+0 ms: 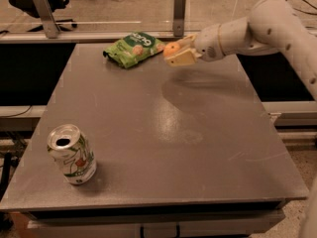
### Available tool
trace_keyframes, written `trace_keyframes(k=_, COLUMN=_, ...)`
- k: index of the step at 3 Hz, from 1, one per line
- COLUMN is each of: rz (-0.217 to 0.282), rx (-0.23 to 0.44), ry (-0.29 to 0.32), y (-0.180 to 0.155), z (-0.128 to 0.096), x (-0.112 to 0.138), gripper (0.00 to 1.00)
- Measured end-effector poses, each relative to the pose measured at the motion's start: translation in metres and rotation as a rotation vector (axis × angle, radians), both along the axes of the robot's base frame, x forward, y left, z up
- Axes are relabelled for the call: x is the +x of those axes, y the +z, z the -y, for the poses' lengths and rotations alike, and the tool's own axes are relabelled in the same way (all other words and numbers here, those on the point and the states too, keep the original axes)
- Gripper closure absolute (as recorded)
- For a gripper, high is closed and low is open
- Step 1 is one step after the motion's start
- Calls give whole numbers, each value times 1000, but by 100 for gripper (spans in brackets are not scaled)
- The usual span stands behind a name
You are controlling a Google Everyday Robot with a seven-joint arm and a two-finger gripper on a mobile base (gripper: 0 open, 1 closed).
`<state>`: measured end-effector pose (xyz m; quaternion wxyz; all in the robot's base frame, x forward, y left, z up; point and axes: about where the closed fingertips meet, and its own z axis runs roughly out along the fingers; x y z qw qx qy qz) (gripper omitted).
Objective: Move orange near green rice chip bag
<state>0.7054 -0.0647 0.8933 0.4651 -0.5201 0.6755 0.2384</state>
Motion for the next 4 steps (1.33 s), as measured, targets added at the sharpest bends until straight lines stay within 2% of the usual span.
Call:
trace_keyframes(k=1, rz=-4, rx=51, ry=-10, y=-9, z=-22, x=34, gripper=100)
trace_keyframes(k=2, rz=-26, rx=75, ry=-12, y=-18, z=-41, x=55, gripper=81)
trace_keyframes(k=4, rz=-80, rx=93, ry=-2, y=-37, z=-61, x=67, gripper=35)
